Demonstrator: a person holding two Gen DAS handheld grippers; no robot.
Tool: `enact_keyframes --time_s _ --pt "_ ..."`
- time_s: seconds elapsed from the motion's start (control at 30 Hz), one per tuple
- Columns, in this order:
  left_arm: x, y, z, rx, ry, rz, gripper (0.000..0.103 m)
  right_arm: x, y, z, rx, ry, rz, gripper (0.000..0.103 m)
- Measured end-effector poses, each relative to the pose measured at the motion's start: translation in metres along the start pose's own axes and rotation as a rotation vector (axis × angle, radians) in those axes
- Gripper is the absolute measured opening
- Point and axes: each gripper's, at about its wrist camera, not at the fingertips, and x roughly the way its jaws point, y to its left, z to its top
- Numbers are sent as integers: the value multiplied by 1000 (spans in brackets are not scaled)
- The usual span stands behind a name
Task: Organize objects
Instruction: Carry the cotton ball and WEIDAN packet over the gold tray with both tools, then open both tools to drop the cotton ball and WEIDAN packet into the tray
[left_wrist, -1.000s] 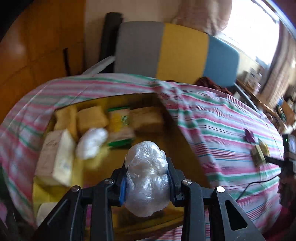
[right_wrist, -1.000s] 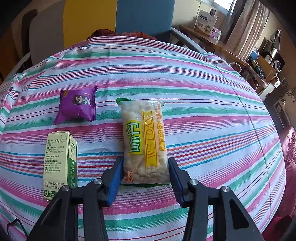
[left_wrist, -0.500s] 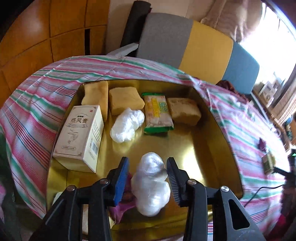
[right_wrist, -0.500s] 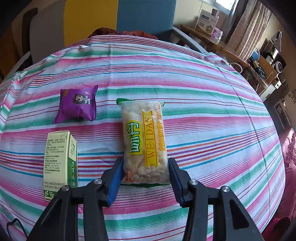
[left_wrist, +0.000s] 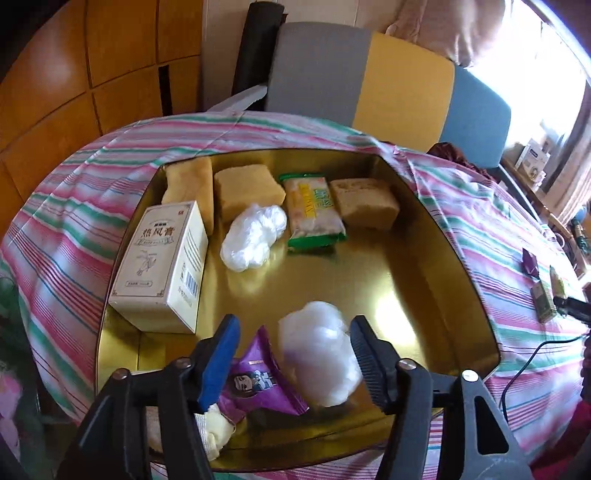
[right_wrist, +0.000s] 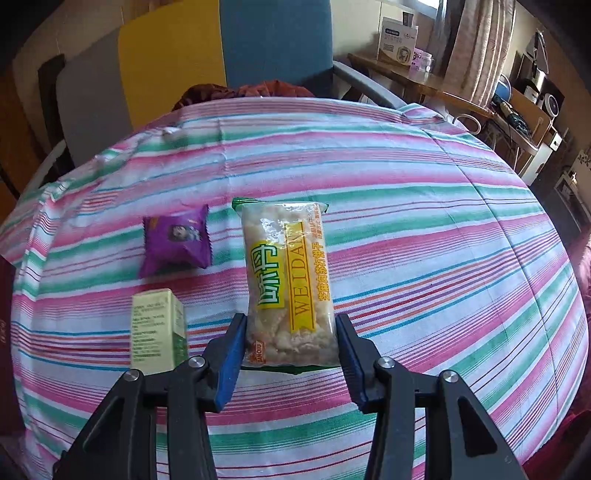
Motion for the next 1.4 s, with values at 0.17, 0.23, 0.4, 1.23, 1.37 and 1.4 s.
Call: enact_keyframes --time_s 0.17,0.23,0.4,1.23,1.37,1.4 --pt "-9 9 0 -17 -16 -4 64 -41 30 -1 -9 -65 112 48" --pt "-14 14 -1 -32 -26 -1 64 -57 56 -1 -57 -84 165 48" --pt "-35 21 2 -35 -97 28 64 -99 147 -10 -237 -121 329 48" --pt "-66 81 0 -145 -183 178 70 -46 425 -93 -409 286 708 49" --pt "-68 78 0 -141 -186 190 70 -61 414 -92 -419 228 696 49" --pt "-69 77 0 -139 -189 191 70 -66 411 -91 -427 205 688 50"
